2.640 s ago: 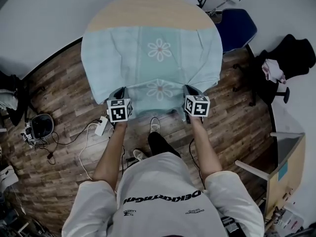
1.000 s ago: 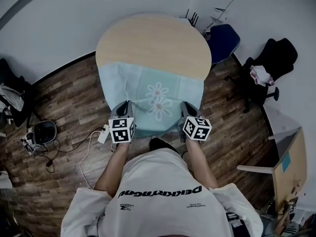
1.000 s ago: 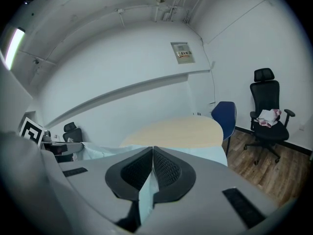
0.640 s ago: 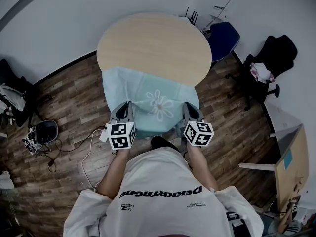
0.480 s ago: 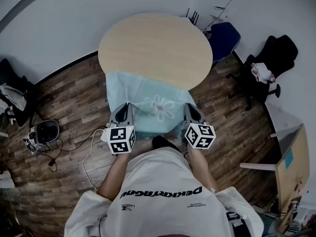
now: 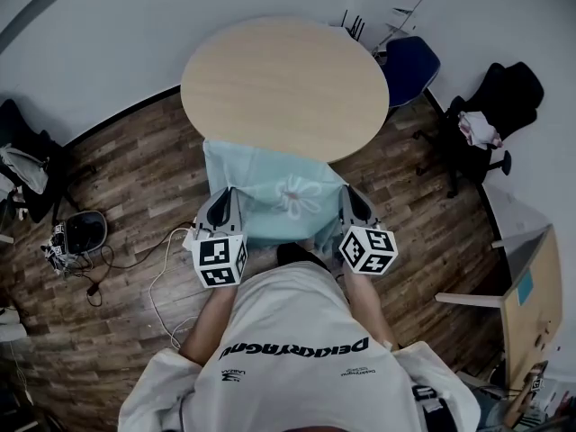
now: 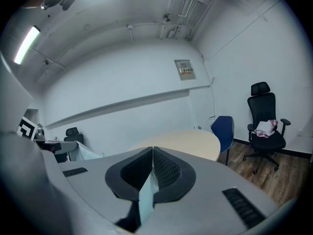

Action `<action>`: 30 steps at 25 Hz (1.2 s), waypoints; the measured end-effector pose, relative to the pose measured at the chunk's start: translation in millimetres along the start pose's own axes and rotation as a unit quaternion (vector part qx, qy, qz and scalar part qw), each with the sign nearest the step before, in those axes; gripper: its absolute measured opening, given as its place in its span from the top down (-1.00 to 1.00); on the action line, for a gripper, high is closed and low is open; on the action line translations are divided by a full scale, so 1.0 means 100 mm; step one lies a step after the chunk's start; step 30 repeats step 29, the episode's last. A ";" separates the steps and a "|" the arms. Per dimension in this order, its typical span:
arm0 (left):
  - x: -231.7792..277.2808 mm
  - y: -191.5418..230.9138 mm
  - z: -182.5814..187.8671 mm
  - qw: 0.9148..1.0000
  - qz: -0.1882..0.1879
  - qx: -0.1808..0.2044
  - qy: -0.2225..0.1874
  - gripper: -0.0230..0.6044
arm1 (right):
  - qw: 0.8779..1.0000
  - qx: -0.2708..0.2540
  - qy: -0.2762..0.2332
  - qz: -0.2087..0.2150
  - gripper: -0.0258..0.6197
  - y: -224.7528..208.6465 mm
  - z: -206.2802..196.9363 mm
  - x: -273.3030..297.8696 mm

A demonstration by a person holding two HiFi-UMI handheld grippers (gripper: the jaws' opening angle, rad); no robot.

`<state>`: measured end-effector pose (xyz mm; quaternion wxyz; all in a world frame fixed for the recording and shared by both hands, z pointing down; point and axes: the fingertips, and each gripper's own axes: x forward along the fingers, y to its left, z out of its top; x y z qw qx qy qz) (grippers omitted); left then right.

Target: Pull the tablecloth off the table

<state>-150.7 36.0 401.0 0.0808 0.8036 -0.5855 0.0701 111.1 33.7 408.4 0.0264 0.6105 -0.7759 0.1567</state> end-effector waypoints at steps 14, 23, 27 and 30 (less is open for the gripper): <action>-0.16 0.02 -0.06 1.000 0.009 -0.002 -0.004 0.88 | 1.000 -0.007 -0.012 0.002 0.82 0.10 -0.01 -0.09; -0.20 -0.01 -0.06 1.000 0.011 0.000 -0.006 0.88 | 1.000 -0.006 -0.013 0.003 0.82 0.09 -0.03 -0.14; -0.21 -0.01 -0.07 1.000 0.012 -0.001 -0.006 0.88 | 1.000 -0.007 -0.015 0.004 0.82 0.11 -0.03 -0.15; -0.22 -0.01 -0.08 1.000 0.013 -0.002 -0.005 0.88 | 1.000 -0.008 -0.016 0.004 0.82 0.11 -0.03 -0.16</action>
